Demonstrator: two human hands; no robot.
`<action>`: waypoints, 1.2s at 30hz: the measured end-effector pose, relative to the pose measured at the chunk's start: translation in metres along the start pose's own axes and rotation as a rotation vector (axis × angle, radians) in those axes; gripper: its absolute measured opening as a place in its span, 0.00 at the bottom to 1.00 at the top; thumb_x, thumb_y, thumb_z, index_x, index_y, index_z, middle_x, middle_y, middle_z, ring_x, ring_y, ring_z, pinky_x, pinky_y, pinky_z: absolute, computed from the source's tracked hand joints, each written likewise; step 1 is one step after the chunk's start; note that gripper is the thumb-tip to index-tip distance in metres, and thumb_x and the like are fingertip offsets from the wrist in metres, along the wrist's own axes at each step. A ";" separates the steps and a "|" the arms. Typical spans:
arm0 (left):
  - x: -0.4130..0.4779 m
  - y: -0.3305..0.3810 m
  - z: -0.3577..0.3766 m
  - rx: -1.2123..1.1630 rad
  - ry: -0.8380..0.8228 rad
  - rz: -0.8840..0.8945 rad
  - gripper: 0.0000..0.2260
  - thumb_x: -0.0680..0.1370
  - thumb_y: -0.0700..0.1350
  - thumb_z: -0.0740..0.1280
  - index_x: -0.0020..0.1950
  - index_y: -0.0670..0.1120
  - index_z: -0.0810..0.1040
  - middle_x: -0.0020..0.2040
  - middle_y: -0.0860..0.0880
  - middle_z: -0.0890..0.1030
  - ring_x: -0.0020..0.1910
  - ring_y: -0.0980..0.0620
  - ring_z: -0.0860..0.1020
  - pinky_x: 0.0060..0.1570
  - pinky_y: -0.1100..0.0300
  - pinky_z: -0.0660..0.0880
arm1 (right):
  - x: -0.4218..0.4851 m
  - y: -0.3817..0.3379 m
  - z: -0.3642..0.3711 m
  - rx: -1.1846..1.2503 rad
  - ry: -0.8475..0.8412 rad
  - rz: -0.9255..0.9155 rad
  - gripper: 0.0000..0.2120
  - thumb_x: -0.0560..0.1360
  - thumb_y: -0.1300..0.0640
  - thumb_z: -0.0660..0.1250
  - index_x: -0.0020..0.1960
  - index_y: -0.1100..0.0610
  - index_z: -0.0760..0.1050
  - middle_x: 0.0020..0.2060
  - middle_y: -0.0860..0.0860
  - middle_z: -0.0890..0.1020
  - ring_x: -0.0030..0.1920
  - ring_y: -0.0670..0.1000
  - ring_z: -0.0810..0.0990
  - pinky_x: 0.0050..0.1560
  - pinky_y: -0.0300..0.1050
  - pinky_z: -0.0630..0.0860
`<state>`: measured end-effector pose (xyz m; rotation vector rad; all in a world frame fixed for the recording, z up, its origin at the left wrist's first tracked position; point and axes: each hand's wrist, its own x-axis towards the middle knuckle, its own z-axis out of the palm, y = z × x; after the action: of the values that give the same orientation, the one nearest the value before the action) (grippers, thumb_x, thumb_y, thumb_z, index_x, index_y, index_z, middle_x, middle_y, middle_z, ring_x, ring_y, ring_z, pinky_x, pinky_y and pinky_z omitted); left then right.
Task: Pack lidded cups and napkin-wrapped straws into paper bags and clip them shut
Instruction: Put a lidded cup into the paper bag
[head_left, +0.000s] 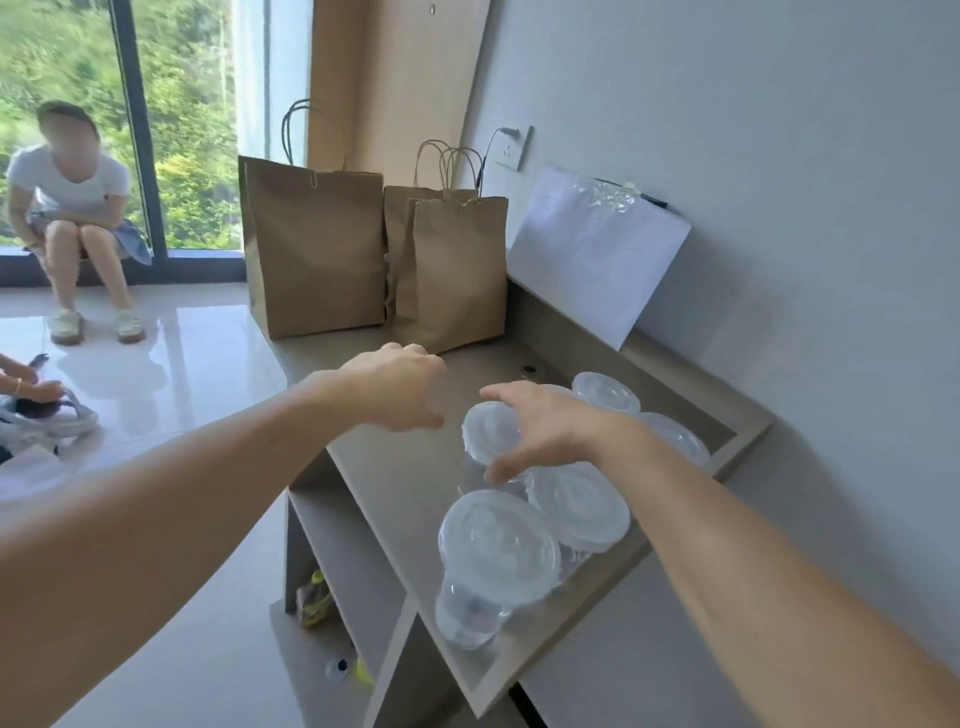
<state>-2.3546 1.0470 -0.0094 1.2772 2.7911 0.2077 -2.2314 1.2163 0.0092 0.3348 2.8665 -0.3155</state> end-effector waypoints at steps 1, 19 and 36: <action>0.000 -0.005 0.000 -0.006 -0.002 -0.005 0.24 0.75 0.57 0.66 0.69 0.50 0.69 0.67 0.48 0.71 0.66 0.45 0.68 0.57 0.49 0.74 | 0.006 -0.002 0.001 -0.025 -0.034 0.007 0.53 0.60 0.39 0.79 0.77 0.40 0.53 0.75 0.41 0.61 0.73 0.48 0.63 0.66 0.45 0.66; 0.022 0.043 -0.069 -0.004 0.156 0.173 0.28 0.77 0.58 0.64 0.75 0.52 0.65 0.71 0.49 0.69 0.67 0.44 0.69 0.62 0.47 0.72 | -0.092 0.041 -0.095 0.281 0.611 0.046 0.45 0.61 0.46 0.82 0.73 0.44 0.64 0.70 0.46 0.69 0.69 0.44 0.67 0.63 0.42 0.67; -0.045 0.385 0.062 0.019 -0.116 0.687 0.29 0.76 0.59 0.66 0.75 0.51 0.65 0.71 0.48 0.70 0.67 0.43 0.71 0.61 0.52 0.70 | -0.403 0.216 0.089 0.268 0.539 0.788 0.47 0.54 0.33 0.74 0.70 0.39 0.63 0.62 0.46 0.71 0.60 0.49 0.71 0.52 0.47 0.70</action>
<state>-2.0300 1.2673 -0.0132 2.1220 2.1591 0.1281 -1.7777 1.3201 -0.0108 1.7571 2.8537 -0.4991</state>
